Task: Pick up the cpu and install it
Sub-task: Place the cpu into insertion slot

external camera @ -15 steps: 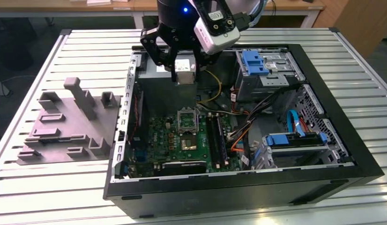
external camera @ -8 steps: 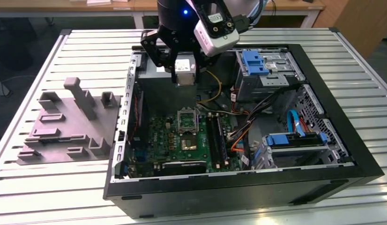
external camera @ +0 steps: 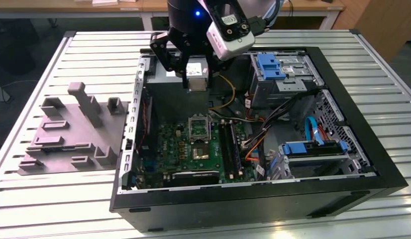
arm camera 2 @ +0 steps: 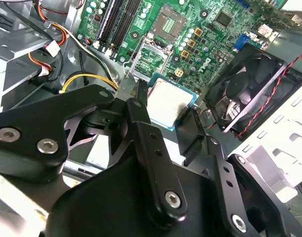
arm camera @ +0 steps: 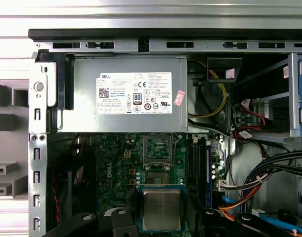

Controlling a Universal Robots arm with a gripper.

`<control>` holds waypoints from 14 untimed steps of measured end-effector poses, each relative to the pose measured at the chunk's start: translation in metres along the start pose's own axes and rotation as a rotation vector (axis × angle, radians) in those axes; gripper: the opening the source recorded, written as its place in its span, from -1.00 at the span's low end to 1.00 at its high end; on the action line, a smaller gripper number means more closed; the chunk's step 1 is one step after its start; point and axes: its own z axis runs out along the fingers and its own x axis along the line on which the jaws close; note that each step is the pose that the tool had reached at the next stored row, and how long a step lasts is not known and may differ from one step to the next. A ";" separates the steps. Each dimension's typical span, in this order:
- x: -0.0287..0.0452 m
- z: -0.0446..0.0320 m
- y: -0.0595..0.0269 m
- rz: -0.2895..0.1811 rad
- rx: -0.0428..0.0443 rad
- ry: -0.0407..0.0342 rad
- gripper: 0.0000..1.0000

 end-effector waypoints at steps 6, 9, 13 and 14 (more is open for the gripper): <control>-0.0014 0.0001 0.0001 0.000 0.0000 0.0000 -0.06; -0.0024 0.0001 0.0000 0.000 -0.0001 0.0000 -0.06; -0.0028 0.0001 -0.0002 0.000 0.0000 0.0000 -0.06; -0.0029 0.0001 -0.0012 0.000 0.0001 0.0001 -0.06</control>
